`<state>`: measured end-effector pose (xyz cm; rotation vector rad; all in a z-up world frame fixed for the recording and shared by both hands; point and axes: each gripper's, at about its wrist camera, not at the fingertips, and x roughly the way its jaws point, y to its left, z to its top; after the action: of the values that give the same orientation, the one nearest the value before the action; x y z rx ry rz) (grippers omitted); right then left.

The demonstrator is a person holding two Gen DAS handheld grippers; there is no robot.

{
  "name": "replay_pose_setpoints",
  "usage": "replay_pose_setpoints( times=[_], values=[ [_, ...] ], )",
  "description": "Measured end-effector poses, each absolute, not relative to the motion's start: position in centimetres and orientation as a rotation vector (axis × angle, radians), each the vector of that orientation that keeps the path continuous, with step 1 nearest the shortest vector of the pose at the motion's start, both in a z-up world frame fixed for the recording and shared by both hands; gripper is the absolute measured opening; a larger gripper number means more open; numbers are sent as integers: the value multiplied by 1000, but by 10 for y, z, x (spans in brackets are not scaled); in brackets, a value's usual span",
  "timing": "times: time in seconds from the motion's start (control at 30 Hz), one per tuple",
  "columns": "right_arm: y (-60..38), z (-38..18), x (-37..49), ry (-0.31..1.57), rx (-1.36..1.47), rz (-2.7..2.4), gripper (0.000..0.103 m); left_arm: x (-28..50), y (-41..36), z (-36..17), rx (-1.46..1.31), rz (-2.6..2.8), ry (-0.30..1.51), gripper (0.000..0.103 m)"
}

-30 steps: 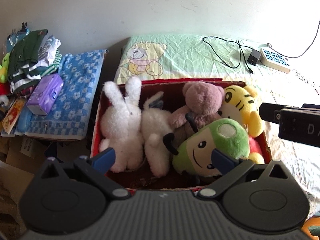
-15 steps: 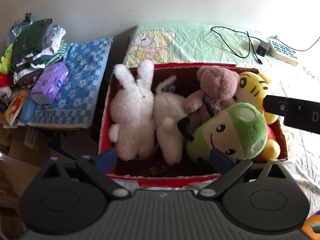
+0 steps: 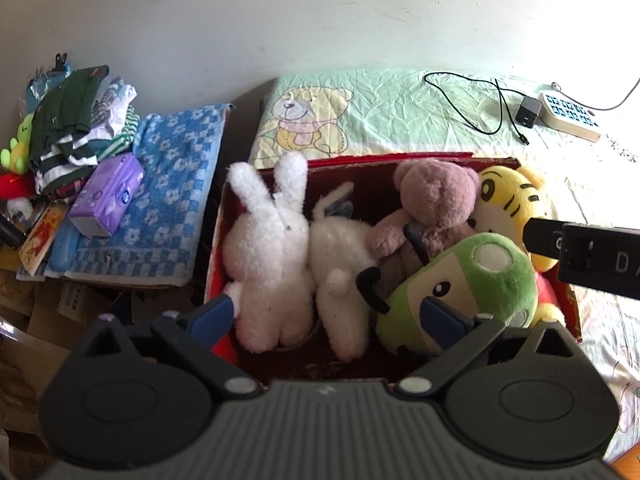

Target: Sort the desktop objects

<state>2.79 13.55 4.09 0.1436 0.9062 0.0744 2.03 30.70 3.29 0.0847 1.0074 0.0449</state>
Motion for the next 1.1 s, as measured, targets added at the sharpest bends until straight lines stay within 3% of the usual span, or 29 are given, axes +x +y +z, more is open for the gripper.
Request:
replay_pose_setpoints(
  times=[0.23,0.67,1.1],
  values=[
    [139,35,31,916,148,64,88,21,314,27,93,83,987,100],
    [145,45,44,990,69,84,88,37,313,28,27,45,1138,101],
    [143,36,48,1009,123,100,88,48,308,25,40,61,1121,102]
  ],
)
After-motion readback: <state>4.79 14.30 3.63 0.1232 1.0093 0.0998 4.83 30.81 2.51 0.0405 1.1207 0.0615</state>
